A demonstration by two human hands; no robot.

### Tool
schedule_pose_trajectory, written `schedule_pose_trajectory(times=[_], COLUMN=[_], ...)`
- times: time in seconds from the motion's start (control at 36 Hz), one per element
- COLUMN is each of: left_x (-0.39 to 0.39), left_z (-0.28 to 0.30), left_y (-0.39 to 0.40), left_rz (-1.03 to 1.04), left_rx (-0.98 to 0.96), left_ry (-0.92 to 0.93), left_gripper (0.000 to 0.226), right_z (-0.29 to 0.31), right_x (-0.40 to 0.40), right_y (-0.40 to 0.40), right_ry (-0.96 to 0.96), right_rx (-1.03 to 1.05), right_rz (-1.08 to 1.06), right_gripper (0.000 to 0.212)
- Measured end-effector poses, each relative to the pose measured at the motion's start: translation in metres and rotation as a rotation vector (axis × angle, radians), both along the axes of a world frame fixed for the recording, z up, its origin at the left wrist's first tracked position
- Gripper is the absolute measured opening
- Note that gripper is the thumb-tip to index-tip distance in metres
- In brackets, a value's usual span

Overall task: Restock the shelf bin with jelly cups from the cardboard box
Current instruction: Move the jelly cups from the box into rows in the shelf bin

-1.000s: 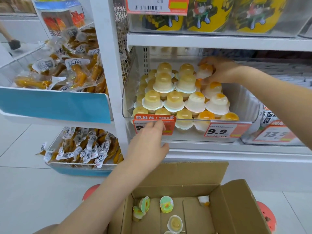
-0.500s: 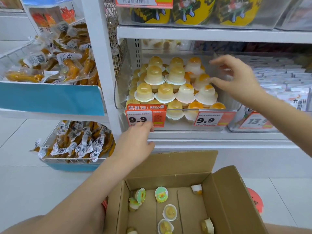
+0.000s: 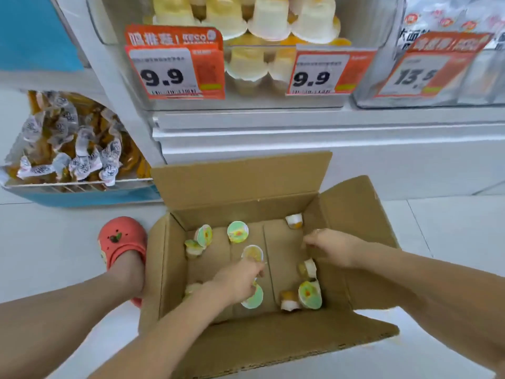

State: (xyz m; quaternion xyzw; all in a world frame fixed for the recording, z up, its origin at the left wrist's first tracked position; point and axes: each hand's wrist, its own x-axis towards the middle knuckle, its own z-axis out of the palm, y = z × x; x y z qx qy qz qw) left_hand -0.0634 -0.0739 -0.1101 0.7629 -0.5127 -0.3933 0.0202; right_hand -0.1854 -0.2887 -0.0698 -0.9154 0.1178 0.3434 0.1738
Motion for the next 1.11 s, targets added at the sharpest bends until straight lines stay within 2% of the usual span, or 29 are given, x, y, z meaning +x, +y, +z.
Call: schedule_pose_trajectory(times=[0.08, 0.17, 0.22, 0.28, 0.36, 0.42, 0.58, 0.69, 0.83, 0.94, 1.03, 1.11], left_x=[-0.024, -0.046, -0.055, -0.059, -0.063, -0.067, -0.070, -0.061, -0.043, -0.023, -0.003, 0.016], left_z=[-0.032, -0.053, -0.068, -0.082, -0.097, -0.104, -0.120, -0.117, -0.105, -0.090, -0.084, -0.076], left_y=[-0.019, -0.036, -0.046, -0.056, -0.066, -0.066, -0.059, -0.056, -0.048, -0.042, -0.038, -0.033], left_rz=[-0.067, -0.064, -0.015, 0.044, 0.101, 0.120, 0.184, 0.209, 0.390, 0.559, 0.788, 1.109], left_rx=[0.077, 0.125, 0.111, 0.099, 0.151, 0.194, 0.168, 0.134, 0.099, 0.037, 0.028, 0.039], left_ry=[0.101, 0.209, 0.278, 0.328, 0.379, 0.419, 0.434, 0.420, 0.443, 0.483, 0.579, 0.800], left_gripper=[0.038, 0.028, 0.028, 0.040, 0.062, 0.072, 0.058, 0.057, 0.033, 0.021, 0.016, 0.011], right_z=[-0.036, -0.069, -0.085, -0.097, -0.106, -0.113, -0.140, -0.156, -0.167, -0.171, -0.176, -0.181], right_x=[0.006, 0.013, 0.020, 0.028, 0.040, 0.048, 0.066, 0.069, 0.069, 0.069, 0.068, 0.067], right_y=[0.001, 0.009, 0.013, 0.012, 0.002, -0.005, -0.002, 0.007, 0.015, 0.016, 0.016, 0.019], right_ry=[0.108, 0.173, 0.174, 0.105, -0.015, -0.027, -0.075, -0.159, -0.260, -0.368, -0.432, -0.530], right_rx=[-0.071, -0.122, -0.159, -0.220, -0.288, -0.303, -0.381, -0.372, -0.384, -0.406, -0.370, -0.301], right_rz=[0.074, 0.171, 0.201, 0.186, 0.047, -0.062, -0.237, -0.441, -0.555, -0.603, -0.669, -0.833], right_gripper=[0.041, 0.045, 0.049, 0.052, 0.062, 0.068, 0.057, 0.057, 0.058, 0.047, 0.042, 0.036])
